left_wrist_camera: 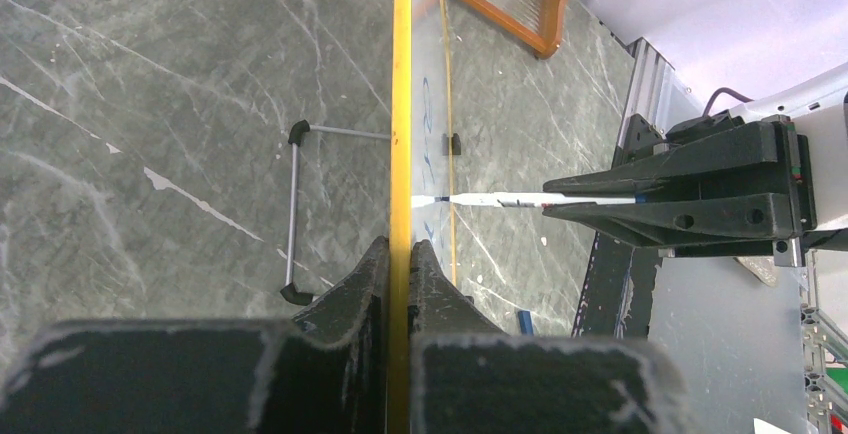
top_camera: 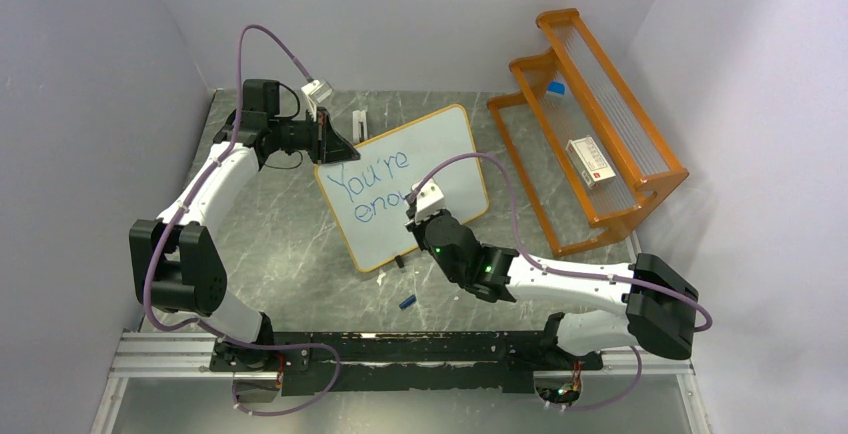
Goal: Write a sentence on the whiteboard
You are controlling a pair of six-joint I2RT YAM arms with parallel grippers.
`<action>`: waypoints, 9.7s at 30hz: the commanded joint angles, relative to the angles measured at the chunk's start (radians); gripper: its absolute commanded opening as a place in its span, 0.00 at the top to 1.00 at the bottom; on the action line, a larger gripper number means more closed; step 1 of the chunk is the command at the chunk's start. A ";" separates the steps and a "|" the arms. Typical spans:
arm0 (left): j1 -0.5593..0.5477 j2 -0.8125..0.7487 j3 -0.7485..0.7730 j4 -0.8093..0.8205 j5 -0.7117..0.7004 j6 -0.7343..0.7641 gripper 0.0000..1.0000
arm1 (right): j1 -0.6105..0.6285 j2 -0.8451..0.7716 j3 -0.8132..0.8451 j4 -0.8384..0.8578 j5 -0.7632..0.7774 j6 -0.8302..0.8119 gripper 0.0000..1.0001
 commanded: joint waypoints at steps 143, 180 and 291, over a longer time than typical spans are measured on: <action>-0.004 0.034 -0.002 -0.024 -0.061 0.059 0.95 | -0.100 -0.026 -0.010 0.154 -0.028 -0.045 1.00; -0.005 0.033 -0.002 -0.027 -0.066 0.062 0.95 | -0.102 -0.066 -0.051 -0.007 -0.036 0.006 1.00; -0.008 0.037 0.002 -0.036 -0.073 0.065 0.95 | -0.197 -0.052 0.027 0.114 -0.114 -0.006 1.00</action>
